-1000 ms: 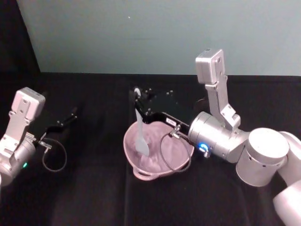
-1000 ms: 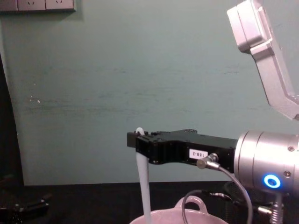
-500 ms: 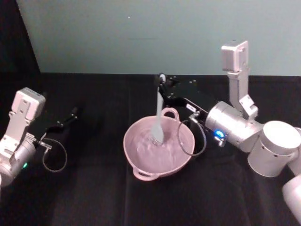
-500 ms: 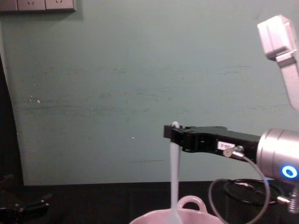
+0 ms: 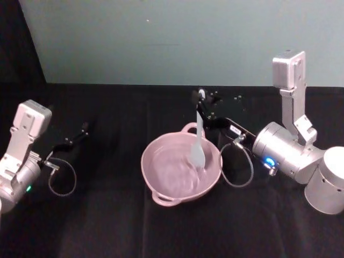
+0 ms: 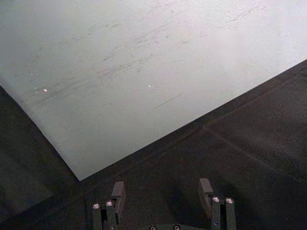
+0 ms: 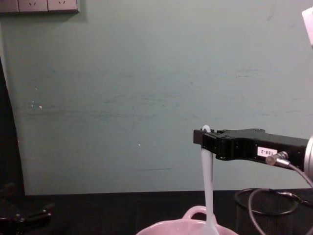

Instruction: Use the one hand to pick up the spoon and stir the clear water in the bowl.

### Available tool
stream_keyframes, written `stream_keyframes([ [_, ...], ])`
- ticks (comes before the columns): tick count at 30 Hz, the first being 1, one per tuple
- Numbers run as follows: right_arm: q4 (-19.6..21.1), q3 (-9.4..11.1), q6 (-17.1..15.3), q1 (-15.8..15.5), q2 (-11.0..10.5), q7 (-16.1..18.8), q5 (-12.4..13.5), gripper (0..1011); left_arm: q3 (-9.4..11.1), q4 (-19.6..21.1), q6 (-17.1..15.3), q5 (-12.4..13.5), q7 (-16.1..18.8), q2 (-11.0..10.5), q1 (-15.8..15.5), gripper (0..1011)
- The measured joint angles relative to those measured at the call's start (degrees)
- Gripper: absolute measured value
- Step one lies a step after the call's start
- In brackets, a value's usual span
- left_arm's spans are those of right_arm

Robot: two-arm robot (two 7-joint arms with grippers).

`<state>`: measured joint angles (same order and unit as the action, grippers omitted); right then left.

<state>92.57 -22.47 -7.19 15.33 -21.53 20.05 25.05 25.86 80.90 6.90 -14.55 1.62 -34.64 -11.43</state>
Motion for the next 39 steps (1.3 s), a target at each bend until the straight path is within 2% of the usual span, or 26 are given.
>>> stream_keyframes([
  [4,2.25,-0.56,-1.12,-1.08,-0.78,0.13,-0.55,108,0.00,0.00,0.00,0.00,0.00,0.00,0.00,1011],
  [9,3.75,-1.92,-1.71,-1.66,-0.69,0.79,-0.76,108,0.00,0.00,0.00,0.00,0.00,0.00,0.00,1011],
  [15,3.56,-4.41,-1.41,-0.87,1.11,1.99,-1.01,108,0.00,0.00,0.00,0.00,0.00,0.00,0.00,1011],
  [21,1.07,-5.45,-0.57,0.93,2.93,2.52,-0.96,108,0.00,0.00,0.00,0.00,0.00,0.00,0.00,1011],
  [26,-2.89,-5.57,0.60,2.93,4.62,3.06,-0.02,108,0.00,0.00,0.00,0.00,0.00,0.00,0.00,1011],
  [32,-7.13,-4.92,1.32,5.17,5.63,3.45,1.05,107,0.00,0.00,0.00,0.00,0.00,0.00,0.00,1011],
  [39,-8.45,-2.58,1.98,5.44,4.66,2.42,1.77,108,0.00,0.00,0.01,0.00,0.00,0.00,0.00,1011],
])
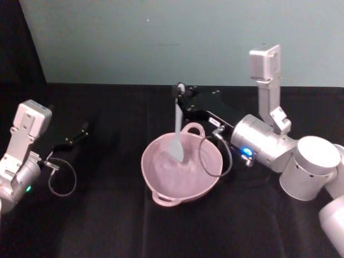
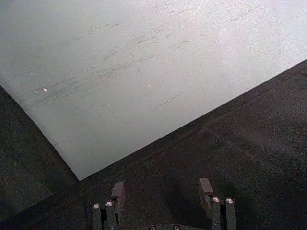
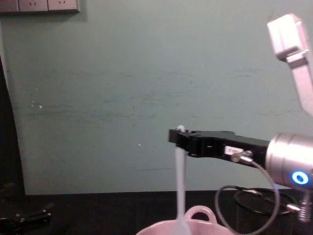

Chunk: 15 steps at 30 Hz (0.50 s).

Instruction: Use the one hand to pick up the spoon and stir the clear water in the bowl.

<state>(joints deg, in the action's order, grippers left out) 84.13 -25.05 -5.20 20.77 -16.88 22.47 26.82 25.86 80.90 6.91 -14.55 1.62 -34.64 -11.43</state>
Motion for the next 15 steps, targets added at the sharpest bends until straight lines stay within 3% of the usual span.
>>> stream_keyframes([
  [7,2.55,2.15,-0.17,-2.16,-2.05,-1.33,0.39,108,0.00,0.00,0.00,0.00,0.00,0.00,0.00,1011],
  [15,6.87,2.82,-1.68,-5.01,-4.44,-2.34,-0.14,107,0.00,0.00,0.00,0.00,0.00,0.00,0.00,1011],
])
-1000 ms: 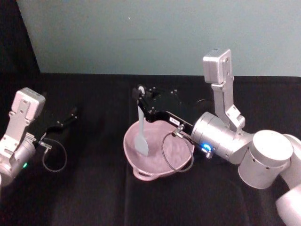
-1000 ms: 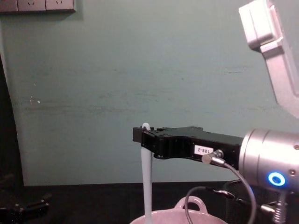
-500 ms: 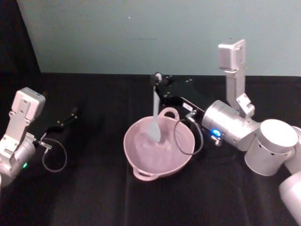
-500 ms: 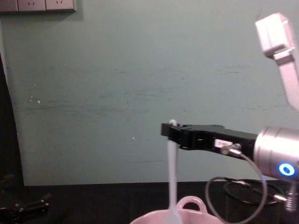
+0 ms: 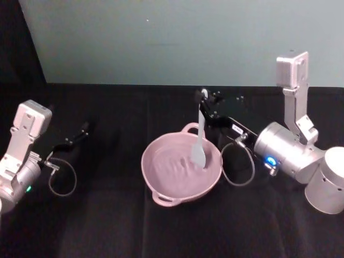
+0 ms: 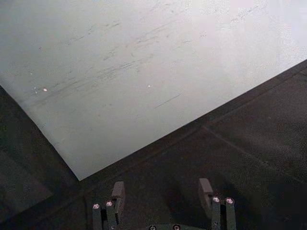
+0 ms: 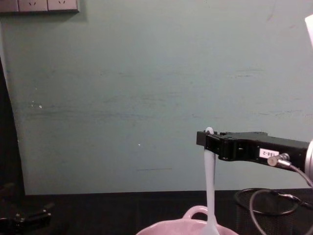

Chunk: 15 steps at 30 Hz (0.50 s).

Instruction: Use the one hand to pick up the spoon and stir the clear water in the bowl.

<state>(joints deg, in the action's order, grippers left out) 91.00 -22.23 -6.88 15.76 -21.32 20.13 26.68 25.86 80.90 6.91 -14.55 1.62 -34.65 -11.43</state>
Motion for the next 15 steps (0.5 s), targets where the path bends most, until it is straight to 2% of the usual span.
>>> stream_keyframes([
  [4,2.61,0.01,-0.72,-1.44,-0.86,-0.21,-0.35,107,0.00,0.00,0.00,0.00,0.00,0.00,0.00,1011],
  [8,5.27,-0.89,-1.41,-2.84,-1.19,-0.09,-0.58,108,0.00,0.00,0.00,0.00,0.00,0.00,0.00,1011],
  [15,6.17,-4.01,-1.56,-2.62,0.28,1.06,-1.39,108,0.00,0.00,0.00,0.00,0.00,0.00,0.00,1011],
])
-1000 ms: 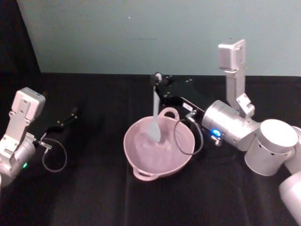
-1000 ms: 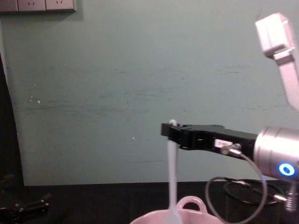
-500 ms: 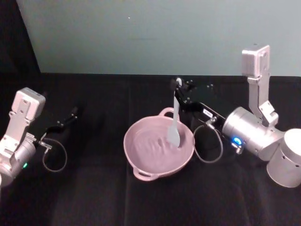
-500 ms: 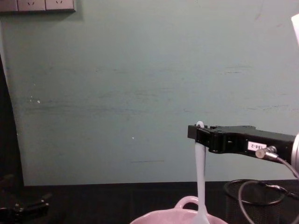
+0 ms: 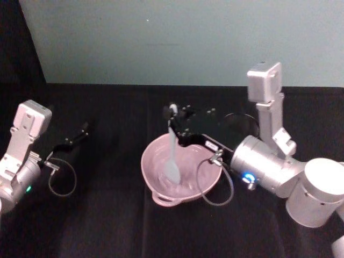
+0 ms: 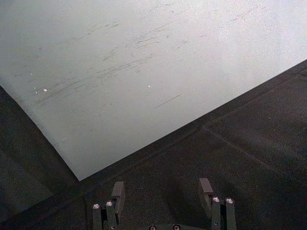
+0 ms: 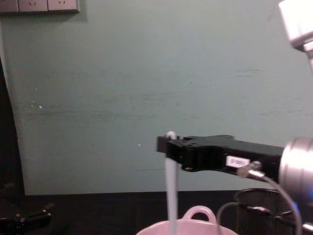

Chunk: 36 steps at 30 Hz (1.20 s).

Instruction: Use the one hand to pick up the spoon and stir the clear water in the bowl.

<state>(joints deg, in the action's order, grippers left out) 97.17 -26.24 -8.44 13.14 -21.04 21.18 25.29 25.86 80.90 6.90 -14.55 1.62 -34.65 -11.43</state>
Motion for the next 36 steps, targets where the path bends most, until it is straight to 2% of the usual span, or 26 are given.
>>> stream_keyframes([
  [6,-3.13,-2.04,0.57,2.36,2.23,1.14,-0.30,107,0.00,0.00,0.00,0.00,0.00,0.00,0.00,1011],
  [11,-6.48,-2.63,1.45,4.62,3.78,1.76,-0.32,108,0.00,0.00,0.00,0.00,0.00,0.00,0.00,1011],
  [16,-10.44,-2.59,2.41,6.84,5.08,1.95,-0.31,108,0.00,0.00,0.00,0.00,0.00,0.00,0.00,1011],
  [21,-13.73,-1.22,3.35,8.32,5.50,1.83,-0.07,108,0.00,0.00,0.00,0.00,0.00,0.00,0.00,1011],
  [28,-13.21,1.27,3.77,7.40,4.34,0.40,0.40,108,0.00,0.00,0.00,0.00,0.00,0.00,0.00,1011],
  [36,-8.70,3.53,3.20,4.55,1.88,-1.19,0.36,108,0.00,0.00,0.00,0.00,0.00,0.00,0.00,1011],
])
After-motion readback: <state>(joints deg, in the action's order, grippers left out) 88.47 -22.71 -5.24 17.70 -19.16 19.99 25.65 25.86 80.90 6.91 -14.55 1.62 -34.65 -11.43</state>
